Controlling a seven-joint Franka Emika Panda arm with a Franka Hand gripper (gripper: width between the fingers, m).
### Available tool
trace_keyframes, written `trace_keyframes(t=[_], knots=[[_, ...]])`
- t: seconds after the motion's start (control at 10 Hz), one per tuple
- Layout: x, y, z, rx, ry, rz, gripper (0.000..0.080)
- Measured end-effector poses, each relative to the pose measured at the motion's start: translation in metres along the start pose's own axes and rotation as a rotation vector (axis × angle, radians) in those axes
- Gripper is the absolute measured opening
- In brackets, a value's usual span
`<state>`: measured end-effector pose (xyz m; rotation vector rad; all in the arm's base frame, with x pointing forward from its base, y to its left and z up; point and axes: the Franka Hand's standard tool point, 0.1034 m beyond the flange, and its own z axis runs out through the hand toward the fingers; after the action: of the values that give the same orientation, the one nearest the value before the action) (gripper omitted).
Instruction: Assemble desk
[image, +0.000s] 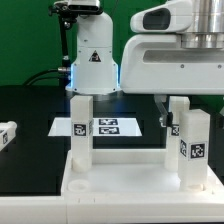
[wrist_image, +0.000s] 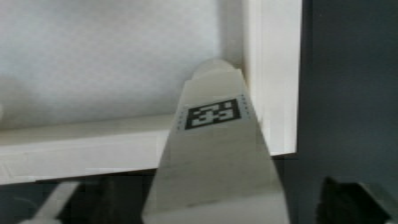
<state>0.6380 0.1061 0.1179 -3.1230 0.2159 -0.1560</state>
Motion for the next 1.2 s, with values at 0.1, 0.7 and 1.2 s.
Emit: trace_keyframes(t=[0.1, 0.7, 1.2], knots=[[0.0001, 0.0002, 0.0, -0.001, 0.0, 0.004, 0.051], [-0.0026, -0.0086, 0.0012, -0.008, 0.007, 0.751, 0.0285], [-0.0039, -0.0044, 0.0031, 0.066, -0.011, 1.363, 0.0286]])
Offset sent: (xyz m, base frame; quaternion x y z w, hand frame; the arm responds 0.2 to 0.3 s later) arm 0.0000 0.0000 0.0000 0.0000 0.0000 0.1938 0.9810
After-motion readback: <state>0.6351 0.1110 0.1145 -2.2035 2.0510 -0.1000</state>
